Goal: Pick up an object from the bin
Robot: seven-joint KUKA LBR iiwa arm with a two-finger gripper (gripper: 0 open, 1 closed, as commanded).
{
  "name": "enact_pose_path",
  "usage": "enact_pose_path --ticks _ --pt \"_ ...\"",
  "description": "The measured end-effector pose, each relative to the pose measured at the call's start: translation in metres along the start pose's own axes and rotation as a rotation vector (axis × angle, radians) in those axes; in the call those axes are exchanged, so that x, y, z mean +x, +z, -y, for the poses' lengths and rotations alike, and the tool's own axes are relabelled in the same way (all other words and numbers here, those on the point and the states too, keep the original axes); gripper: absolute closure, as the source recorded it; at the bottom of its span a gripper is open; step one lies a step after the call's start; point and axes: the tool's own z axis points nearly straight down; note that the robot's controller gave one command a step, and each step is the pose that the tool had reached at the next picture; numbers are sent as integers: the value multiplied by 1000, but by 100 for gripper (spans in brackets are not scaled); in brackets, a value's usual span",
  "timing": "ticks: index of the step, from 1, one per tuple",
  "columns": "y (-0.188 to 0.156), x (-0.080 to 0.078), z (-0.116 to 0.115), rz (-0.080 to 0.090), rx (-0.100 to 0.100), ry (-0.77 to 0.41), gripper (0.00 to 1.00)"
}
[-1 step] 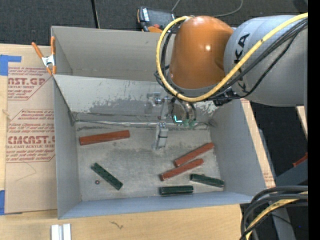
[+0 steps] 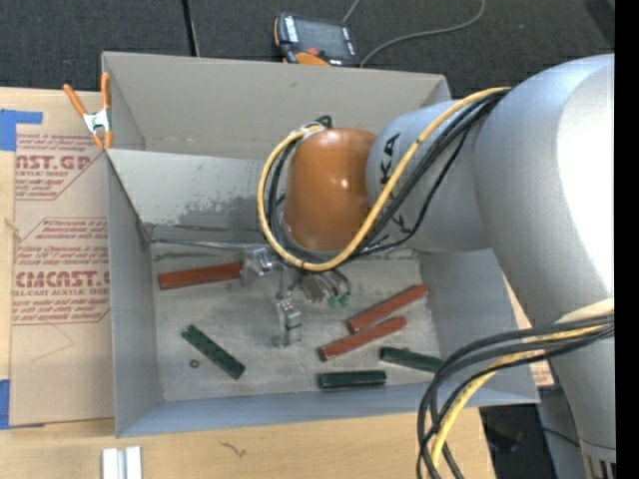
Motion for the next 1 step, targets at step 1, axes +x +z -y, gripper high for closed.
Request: enact_pose_path --ticks 1 --pt "7 -7 -67 5 -2 -72 0"
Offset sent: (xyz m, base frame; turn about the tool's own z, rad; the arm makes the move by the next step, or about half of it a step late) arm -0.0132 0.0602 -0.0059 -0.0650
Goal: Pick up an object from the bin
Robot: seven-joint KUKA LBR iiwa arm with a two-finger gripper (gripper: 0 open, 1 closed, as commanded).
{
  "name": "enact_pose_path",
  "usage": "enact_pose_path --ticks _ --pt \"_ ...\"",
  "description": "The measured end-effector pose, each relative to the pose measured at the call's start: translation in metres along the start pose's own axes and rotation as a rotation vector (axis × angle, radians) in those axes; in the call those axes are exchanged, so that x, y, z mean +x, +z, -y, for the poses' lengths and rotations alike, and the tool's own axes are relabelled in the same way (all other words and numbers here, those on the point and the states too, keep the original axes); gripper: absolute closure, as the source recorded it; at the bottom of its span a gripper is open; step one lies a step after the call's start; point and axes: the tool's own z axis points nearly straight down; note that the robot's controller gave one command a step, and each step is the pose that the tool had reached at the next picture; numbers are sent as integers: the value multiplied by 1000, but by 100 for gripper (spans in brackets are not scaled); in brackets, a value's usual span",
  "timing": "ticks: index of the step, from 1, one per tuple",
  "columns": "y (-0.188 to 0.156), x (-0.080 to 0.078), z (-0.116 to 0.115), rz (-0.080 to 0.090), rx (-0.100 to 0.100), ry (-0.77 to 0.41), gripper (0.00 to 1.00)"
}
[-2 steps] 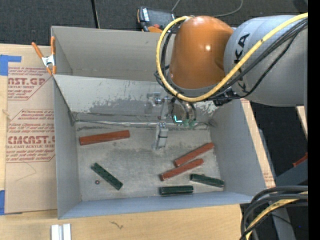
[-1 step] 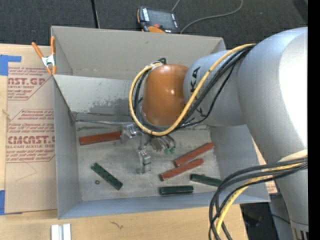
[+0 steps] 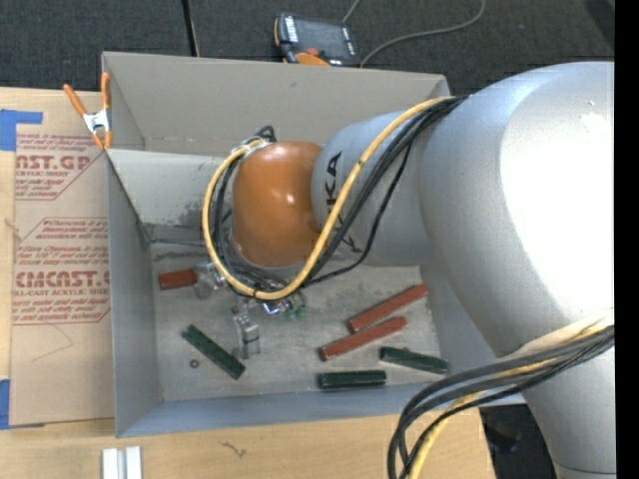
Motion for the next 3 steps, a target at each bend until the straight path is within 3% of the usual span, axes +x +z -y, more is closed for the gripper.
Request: enact_pose_path --ticks 1,2,3 --pt "-27 -12 -54 3 1 -380 0" --pt "-26 -11 -52 1 1 -376 100" --pt "-26 -11 -52 1 1 -376 0"
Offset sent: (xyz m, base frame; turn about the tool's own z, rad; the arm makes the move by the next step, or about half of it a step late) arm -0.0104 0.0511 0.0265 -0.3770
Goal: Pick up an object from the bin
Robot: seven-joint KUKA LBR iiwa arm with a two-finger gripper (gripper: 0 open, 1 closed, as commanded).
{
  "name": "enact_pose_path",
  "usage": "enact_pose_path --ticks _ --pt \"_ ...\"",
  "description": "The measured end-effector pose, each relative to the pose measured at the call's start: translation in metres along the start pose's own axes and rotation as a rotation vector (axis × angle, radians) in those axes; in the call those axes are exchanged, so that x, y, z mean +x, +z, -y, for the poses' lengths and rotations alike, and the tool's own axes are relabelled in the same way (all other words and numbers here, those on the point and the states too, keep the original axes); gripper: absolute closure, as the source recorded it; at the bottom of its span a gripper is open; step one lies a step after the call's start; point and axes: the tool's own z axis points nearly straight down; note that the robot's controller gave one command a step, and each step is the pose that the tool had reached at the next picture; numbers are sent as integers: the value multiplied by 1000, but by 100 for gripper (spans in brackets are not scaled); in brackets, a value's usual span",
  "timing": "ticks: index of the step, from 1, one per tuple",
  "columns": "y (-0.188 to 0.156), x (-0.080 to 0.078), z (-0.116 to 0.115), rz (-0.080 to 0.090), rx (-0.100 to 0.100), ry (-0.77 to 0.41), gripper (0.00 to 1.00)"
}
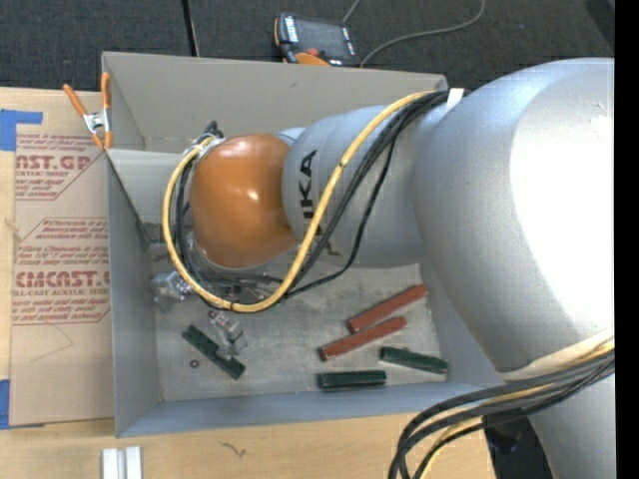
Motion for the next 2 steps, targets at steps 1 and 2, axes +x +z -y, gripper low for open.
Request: enact_pose_path --ticks 1,2 --pt "0 0 0 0 0 0 100" --pt "0 0 0 0 0 0 0"
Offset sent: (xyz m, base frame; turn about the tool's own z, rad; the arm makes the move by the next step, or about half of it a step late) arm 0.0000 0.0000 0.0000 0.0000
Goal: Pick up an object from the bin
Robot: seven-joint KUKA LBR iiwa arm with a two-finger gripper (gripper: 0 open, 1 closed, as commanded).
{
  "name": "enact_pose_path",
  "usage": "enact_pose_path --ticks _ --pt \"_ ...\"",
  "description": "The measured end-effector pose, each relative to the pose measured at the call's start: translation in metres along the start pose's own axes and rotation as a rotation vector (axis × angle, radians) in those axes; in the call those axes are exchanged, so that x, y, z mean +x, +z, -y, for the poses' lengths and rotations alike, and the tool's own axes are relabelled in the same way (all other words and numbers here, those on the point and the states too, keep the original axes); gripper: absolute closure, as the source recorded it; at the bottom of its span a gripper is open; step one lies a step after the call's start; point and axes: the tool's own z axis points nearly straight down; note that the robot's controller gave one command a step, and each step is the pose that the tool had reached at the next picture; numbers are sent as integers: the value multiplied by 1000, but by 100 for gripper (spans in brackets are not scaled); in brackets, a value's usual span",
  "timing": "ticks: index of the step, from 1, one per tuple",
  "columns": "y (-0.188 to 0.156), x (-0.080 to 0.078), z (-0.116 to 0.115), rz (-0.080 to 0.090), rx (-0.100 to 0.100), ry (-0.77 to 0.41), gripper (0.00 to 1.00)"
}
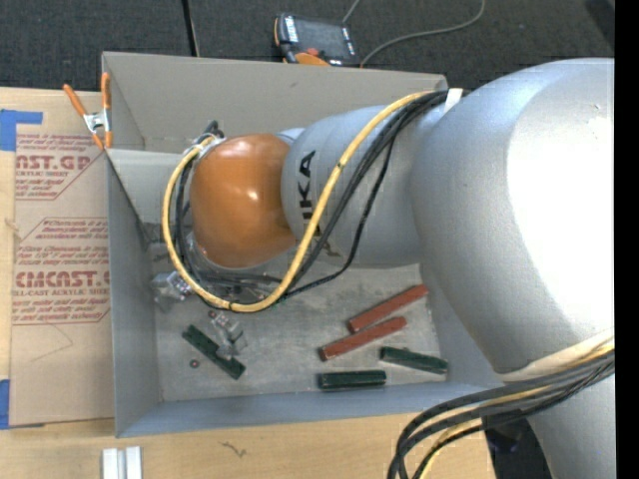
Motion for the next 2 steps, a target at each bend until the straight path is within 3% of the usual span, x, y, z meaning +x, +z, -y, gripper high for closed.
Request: enact_pose_path --ticks 1,2 --pt "0 0 0 0 0 0 100" --pt "0 0 0 0 0 0 0"
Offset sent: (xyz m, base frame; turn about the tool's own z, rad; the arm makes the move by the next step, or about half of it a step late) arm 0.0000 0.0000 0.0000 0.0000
